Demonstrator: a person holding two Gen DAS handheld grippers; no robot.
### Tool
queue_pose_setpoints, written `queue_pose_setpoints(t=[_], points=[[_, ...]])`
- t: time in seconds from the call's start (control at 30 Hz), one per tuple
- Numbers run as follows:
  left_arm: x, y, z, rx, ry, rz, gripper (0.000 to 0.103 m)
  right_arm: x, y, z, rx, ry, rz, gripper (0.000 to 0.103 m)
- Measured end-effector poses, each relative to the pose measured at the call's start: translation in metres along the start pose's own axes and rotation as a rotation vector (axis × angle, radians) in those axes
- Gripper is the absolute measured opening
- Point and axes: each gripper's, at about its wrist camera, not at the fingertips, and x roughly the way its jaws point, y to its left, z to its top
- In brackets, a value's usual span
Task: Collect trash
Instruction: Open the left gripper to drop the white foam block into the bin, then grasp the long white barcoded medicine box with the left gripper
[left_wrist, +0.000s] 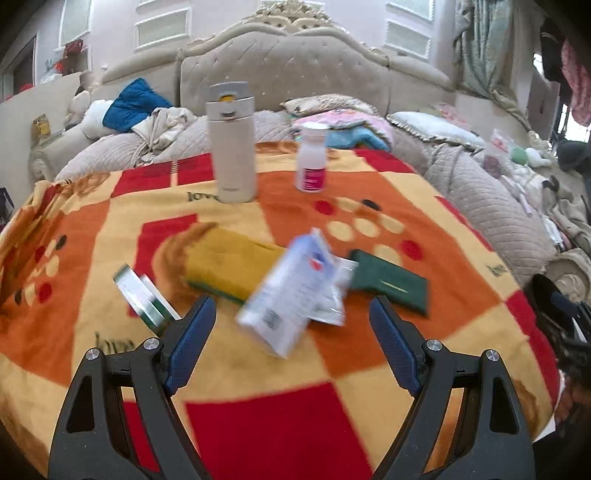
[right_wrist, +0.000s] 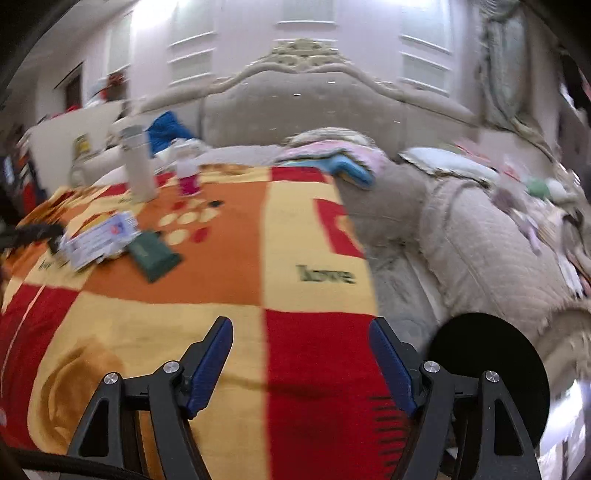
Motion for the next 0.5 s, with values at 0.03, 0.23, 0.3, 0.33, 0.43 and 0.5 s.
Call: queue_pose_setpoints(t=[0.03, 0.23, 0.3, 0.33, 0.43, 0.5], points=[[0.007, 0.004, 0.003, 0.006, 0.016, 0.006, 0.085, 0.001, 0.004, 0.001, -0.001, -0.001, 0.011, 0.074], [0.048, -0.002, 0.004, 0.087, 0.110, 0.033, 0.085, 0.015, 0.011, 0.004, 0.019, 0.016, 0.031, 0.074], [0.054, -0.008, 0.000, 0.109, 0.132, 0.015, 0.085, 0.014, 0.014, 0.005, 0.018, 0.013, 0.034, 0.074], [0.056, -0.011, -0.005, 0.117, 0.133, 0.009, 0.084, 0.016, 0.015, 0.004, 0.015, 0.017, 0.032, 0.074], [0.054, -0.011, -0.012, 0.092, 0.108, 0.000, 0.048, 0.016, 0.016, 0.004, 0.016, 0.022, 0.028, 0.074], [0.049, -0.007, -0.015, 0.048, 0.087, -0.010, 0.026, 0.017, 0.016, 0.005, 0.025, 0.023, 0.030, 0.074]])
